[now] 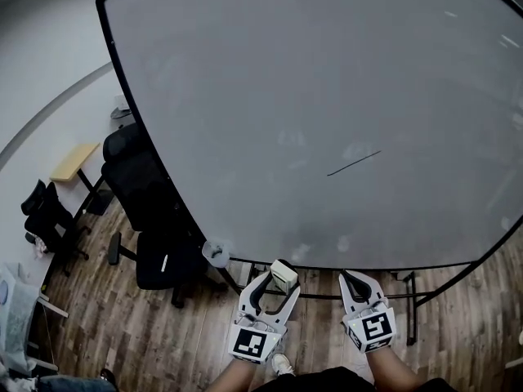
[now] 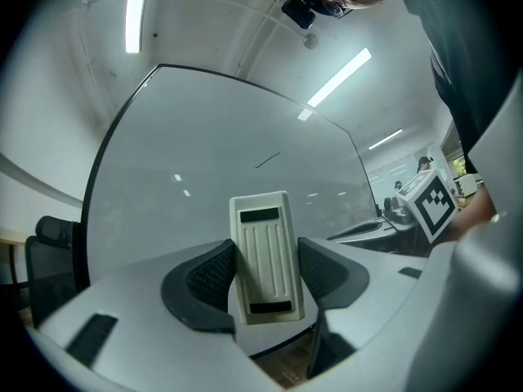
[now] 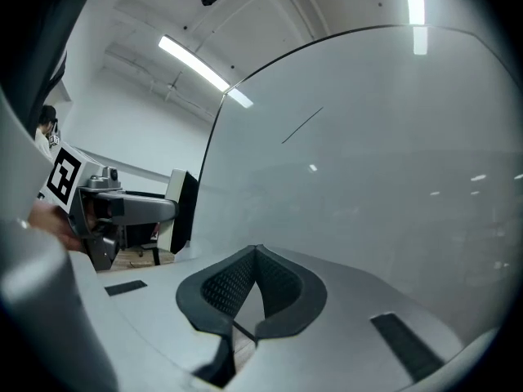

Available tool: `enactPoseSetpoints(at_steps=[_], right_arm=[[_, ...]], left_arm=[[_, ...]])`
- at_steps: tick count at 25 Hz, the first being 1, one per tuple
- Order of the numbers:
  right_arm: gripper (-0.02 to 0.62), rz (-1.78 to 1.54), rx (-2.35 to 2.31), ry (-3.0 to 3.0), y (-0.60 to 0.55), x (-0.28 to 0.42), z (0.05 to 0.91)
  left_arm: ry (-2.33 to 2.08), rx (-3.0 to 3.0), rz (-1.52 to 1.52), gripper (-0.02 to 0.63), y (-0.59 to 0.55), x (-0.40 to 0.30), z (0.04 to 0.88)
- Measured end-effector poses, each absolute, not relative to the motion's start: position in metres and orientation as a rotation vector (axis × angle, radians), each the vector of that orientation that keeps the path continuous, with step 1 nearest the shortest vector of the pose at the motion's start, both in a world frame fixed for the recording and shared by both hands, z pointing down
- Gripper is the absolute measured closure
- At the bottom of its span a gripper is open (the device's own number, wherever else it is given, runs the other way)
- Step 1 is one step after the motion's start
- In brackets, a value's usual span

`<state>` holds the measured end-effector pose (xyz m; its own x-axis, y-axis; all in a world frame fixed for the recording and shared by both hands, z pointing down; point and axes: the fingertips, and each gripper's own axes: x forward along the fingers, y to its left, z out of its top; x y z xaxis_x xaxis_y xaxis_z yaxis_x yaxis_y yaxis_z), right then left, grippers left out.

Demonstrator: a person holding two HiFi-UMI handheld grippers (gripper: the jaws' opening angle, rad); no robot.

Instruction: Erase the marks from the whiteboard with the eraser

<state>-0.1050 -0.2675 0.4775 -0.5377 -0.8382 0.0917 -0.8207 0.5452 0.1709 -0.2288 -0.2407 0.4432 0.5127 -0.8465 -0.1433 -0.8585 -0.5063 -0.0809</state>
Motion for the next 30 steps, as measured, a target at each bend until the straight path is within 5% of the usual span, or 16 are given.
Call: enactPoseSetpoints(at_steps=[30], right_arm=[[0.575, -0.302, 1.426, -2.579, -0.296, -0.008, 0.443]], left_arm=[[1.886, -2.26, 0.155, 0.35, -0.363, -0.216, 0.292]])
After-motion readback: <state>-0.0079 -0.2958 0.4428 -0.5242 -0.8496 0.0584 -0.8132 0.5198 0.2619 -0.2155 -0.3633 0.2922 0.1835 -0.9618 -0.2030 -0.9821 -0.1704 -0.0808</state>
